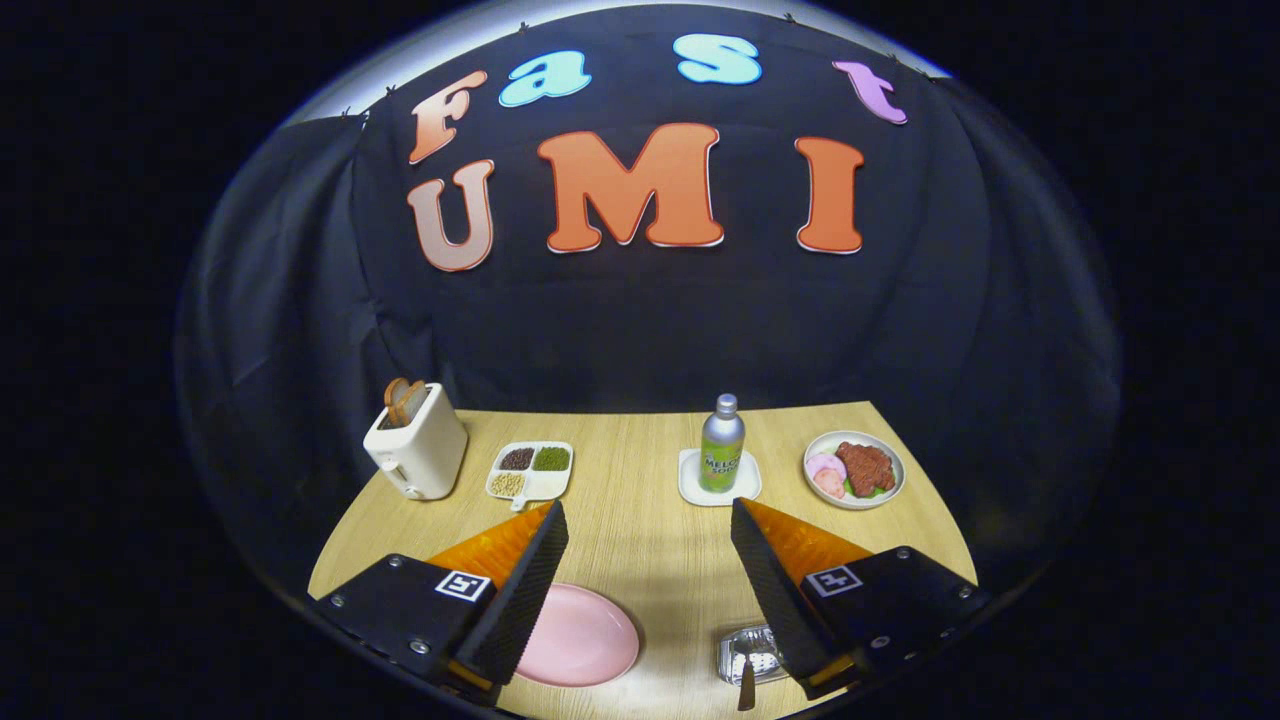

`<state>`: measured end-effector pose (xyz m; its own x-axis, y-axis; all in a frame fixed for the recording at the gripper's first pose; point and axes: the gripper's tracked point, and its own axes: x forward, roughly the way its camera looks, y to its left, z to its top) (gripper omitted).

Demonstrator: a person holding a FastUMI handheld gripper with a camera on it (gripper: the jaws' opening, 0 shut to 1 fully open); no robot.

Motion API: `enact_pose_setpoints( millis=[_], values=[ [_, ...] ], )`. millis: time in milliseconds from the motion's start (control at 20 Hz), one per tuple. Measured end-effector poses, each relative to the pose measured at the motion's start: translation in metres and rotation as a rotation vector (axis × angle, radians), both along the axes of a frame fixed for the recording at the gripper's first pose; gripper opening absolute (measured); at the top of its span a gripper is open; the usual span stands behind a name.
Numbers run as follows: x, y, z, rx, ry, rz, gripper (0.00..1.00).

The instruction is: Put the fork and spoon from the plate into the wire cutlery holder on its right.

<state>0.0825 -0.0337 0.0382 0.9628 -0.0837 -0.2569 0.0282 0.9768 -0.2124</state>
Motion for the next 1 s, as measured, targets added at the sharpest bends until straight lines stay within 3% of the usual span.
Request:
enact_pose_setpoints(
  millis=[200, 600, 1000],
  values=[
    [-0.007, 0.012, 0.004, 0.064, -0.043, 0.002, 0.98],
    [-0.014, 0.013, 0.024, 0.003, -0.141, -0.001, 0.98],
    [-0.018, 0.012, 0.027, -0.003, -0.146, 0.003, 0.98]
  ],
)
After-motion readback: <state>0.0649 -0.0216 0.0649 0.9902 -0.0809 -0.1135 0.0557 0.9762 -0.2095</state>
